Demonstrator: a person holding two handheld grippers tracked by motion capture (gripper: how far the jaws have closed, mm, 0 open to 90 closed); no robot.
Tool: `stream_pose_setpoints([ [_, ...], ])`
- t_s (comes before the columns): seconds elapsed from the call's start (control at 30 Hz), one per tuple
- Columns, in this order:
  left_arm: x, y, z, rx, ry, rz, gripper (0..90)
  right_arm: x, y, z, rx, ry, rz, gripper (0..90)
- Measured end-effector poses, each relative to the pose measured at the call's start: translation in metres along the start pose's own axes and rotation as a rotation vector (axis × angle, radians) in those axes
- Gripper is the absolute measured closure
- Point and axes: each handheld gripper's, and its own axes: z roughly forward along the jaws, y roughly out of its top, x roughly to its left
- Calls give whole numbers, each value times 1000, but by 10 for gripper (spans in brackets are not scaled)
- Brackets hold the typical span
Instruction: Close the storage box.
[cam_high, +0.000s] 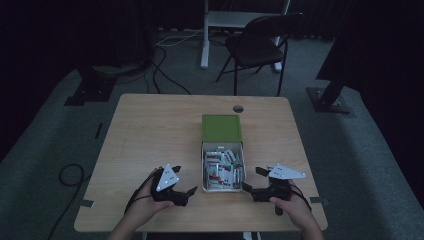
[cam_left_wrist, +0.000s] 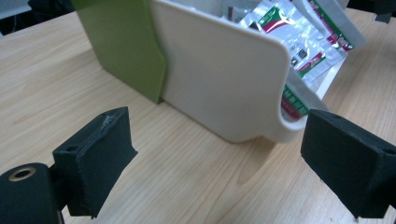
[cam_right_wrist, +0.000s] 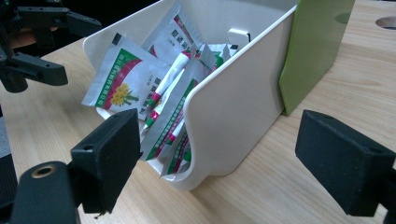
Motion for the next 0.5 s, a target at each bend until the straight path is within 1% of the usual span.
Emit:
stream_pose_setpoints([
  [0.1, -2, 3, 4, -12, 3, 4, 97, -2, 1, 1, 3, -10, -2, 141],
  [0.17, -3, 5, 6, -24, -2, -5, 98, -3, 1, 2, 3, -16, -10, 144],
  [0.2, -3, 6, 7, -26, -3, -7, 98, -4, 1, 2, 3, -23, -5, 144],
  [0.37, -4, 9, 12, -44, -11, -20, 98, -7, -1, 3, 6, -29, 0, 144],
  [0.43, -3, 8, 15, -56, -21, -22, 98, -8, -2, 4, 8, -29, 2, 145],
  [0.5, -2, 8, 17, -58, -19, -23, 98, -8, -2, 5, 11, -25, -1, 146],
])
